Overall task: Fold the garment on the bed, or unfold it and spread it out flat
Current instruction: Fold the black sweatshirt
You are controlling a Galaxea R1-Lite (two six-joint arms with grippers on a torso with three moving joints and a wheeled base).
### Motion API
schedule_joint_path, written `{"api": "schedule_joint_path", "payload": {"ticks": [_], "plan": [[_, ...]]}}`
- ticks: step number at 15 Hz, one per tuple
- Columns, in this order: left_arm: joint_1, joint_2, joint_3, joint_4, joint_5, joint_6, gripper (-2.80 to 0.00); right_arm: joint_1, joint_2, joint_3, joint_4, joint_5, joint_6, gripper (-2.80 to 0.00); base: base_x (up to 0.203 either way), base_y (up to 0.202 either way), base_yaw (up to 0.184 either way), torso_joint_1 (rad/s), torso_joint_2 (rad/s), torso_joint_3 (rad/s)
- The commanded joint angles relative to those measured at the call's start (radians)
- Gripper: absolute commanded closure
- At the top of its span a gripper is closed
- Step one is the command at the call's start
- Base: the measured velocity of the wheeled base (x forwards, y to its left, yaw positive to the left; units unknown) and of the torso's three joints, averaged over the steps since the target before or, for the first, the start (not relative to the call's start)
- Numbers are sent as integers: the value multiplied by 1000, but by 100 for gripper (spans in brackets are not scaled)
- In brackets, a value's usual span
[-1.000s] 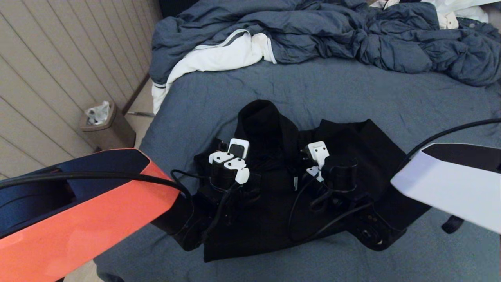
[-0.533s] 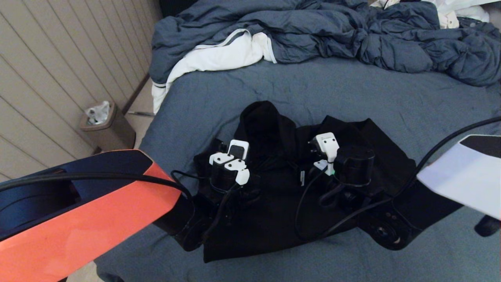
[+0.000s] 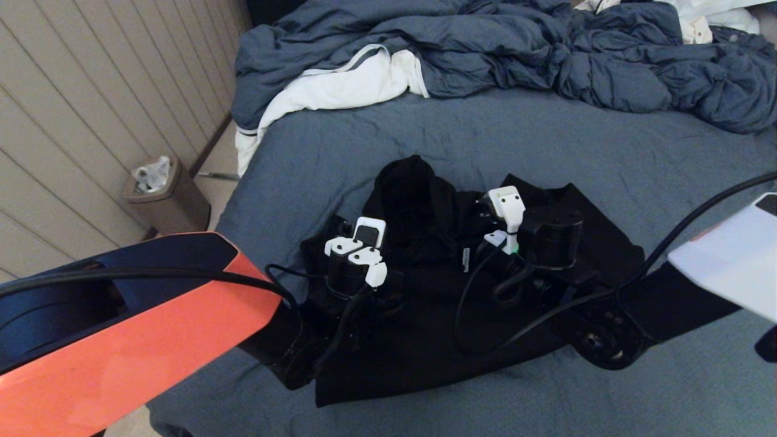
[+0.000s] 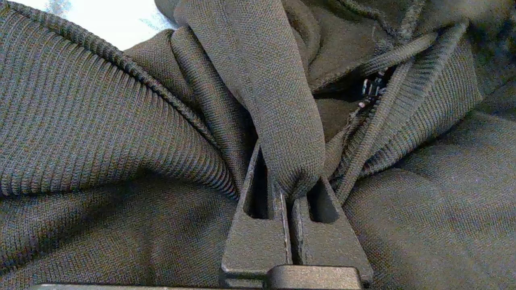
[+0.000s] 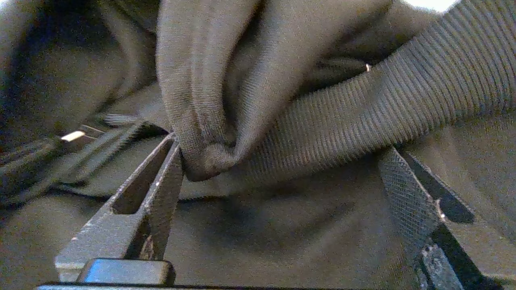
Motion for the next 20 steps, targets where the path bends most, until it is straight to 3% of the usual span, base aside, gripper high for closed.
{"api": "schedule_joint_path", "payload": {"ticks": [1, 6, 10, 20], "plan": [[0, 5, 0, -6, 2, -1, 0, 3, -38, -19, 4, -1, -1, -280, 0, 0, 0, 0, 0, 0], [-1, 3, 1, -6, 2, -2, 0, 0, -88, -78, 162, 9, 2, -280, 0, 0, 0, 0, 0, 0], [-1, -1, 1, -6, 2, -2, 0, -14, -68, -121, 185, 12, 6, -280, 0, 0, 0, 0, 0, 0], [-6, -5, 9, -6, 2, -2, 0, -40, -56, -368, 472, 13, 79, -280, 0, 0, 0, 0, 0, 0]]}}
